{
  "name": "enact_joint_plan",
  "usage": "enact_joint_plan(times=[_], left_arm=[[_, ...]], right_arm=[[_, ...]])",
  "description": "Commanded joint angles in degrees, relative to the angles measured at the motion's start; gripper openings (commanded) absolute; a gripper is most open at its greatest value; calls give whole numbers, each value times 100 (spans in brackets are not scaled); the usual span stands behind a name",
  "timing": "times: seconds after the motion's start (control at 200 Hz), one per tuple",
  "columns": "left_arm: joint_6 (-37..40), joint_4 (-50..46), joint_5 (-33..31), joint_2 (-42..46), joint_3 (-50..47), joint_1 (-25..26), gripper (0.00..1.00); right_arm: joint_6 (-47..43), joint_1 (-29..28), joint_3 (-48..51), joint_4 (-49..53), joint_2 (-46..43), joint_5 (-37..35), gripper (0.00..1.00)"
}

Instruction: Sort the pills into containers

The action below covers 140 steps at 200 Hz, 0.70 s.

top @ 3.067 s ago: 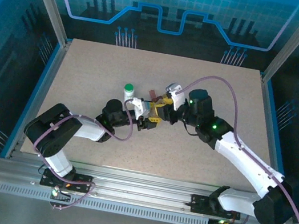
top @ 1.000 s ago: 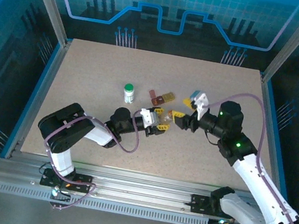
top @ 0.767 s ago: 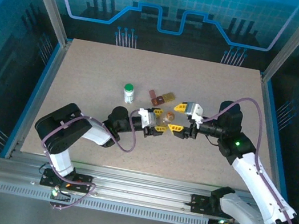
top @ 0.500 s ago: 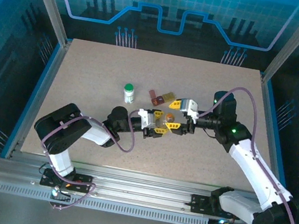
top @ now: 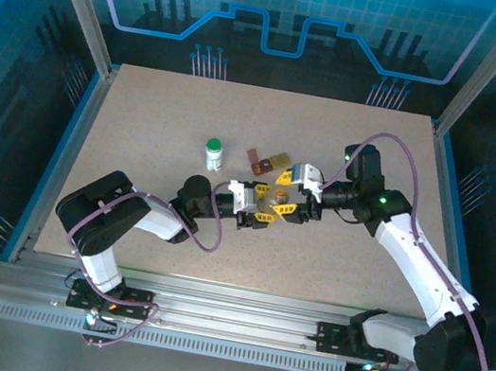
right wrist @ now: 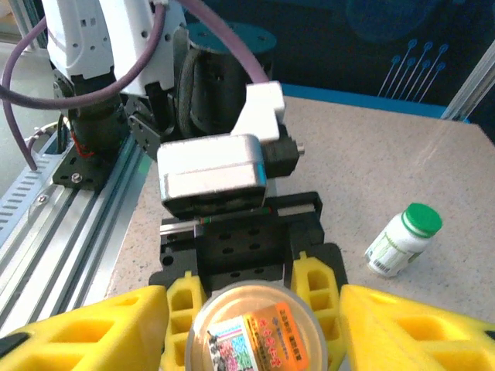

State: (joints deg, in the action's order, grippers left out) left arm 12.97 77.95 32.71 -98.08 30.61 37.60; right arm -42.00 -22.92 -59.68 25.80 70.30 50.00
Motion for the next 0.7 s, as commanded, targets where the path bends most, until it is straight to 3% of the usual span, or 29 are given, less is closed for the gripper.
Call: enact_joint_plan(times=[0.0,0.13,0.285,0.44,0.57,0.695], left_arm=[[-111,238,168,194,-3,-51,0],[-127,238,105,202,39,-63,0],[-52,231,-214,233,98,-77,0],[203,221,-1041,324,153,-81,0],[400,159,-1446,342,251,-73,0],[556,227,-1566,184,313,12,0]], right_arm=[[-162,-114,-196,337,46,-84,52],[65,-228,-189,264,68,-516,34],[1208,-365,-60,-161,30,-1216,18],[2917,-788,215,-498,5,-2954,21],[5459,-1082,383,-504,-45,-4911,23],[7063,-1345,512,-704,-163,-5643,21]])
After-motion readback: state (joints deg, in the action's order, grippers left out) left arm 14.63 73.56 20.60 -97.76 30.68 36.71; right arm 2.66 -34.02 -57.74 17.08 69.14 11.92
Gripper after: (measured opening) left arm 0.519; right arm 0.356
